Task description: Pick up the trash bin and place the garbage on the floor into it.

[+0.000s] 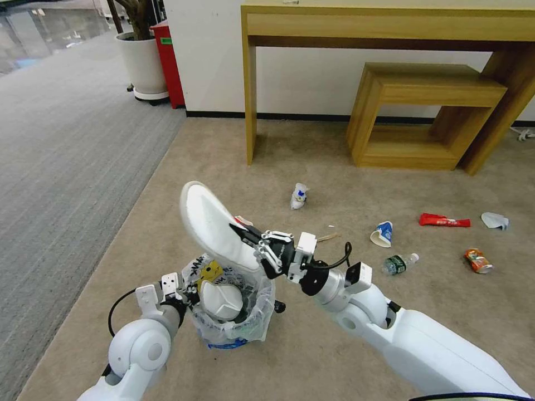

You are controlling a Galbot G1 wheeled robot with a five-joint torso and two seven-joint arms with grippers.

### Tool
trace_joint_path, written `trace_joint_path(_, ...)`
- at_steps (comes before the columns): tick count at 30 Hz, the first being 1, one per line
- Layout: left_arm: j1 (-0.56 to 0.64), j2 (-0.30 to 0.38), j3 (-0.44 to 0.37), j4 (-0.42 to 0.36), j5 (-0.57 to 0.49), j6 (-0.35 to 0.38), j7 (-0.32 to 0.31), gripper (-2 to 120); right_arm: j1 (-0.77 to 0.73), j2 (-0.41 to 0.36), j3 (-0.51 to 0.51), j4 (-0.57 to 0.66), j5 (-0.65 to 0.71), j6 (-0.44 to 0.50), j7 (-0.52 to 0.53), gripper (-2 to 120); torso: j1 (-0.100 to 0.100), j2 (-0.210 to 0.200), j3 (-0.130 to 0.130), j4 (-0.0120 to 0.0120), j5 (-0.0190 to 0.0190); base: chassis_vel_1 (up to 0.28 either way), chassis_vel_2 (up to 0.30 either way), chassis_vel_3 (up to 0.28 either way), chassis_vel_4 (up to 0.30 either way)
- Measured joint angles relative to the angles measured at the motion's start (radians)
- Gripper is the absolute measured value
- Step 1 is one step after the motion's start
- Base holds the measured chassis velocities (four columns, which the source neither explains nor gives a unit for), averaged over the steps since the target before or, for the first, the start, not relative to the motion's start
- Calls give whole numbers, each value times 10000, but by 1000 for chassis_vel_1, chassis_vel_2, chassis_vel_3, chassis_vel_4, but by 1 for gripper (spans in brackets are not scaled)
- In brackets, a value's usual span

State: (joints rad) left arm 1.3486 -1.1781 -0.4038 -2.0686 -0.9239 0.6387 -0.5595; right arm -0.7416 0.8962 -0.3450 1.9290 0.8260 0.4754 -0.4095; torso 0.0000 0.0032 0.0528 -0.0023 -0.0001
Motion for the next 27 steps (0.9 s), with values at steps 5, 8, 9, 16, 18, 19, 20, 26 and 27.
trace_joint_path(5,-155,30,19,1,-162,-1,-97,0,468,194,-471,-76,123,-42,72,0,1,0,0,0,0,0,0,0,0)
trace_joint_path(8,-184,52,19,-8,-219,-1,-126,0,633,251,-692,-115,180,-44,98,0,0,0,-1,0,-1,0,0,0,0)
trace_joint_path(9,-184,76,18,-30,-250,-4,-130,0,699,292,-843,-140,211,-43,104,0,0,0,0,1,-1,0,0,0,0)
trace_joint_path(16,-184,200,-84,-83,-376,-28,-133,0,937,410,-1260,-320,221,-33,98,0,0,0,-1,0,0,0,0,0,0)
trace_joint_path(18,-207,246,-119,-126,-449,-32,-140,0,1002,454,-1357,-381,217,-27,94,0,1,0,-1,0,0,0,0,0,0)
trace_joint_path(19,-207,246,-119,-126,-449,-32,-140,0,1002,454,-1357,-381,217,-27,94,0,1,0,-1,0,0,0,0,0,0)
trace_joint_path(20,-226,265,-135,-152,-492,-35,-149,0,1012,480,-1394,-418,209,-18,83,0,1,0,-1,0,0,0,0,0,0)
trace_joint_path(26,-266,317,-154,-186,-611,-39,-201,0,919,519,-1455,-598,59,74,56,0,1,0,-1,0,0,0,0,0,0)
trace_joint_path(27,-276,325,-154,-189,-628,-40,-203,0,901,522,-1464,-628,37,94,51,0,0,0,-1,0,0,0,0,0,0)
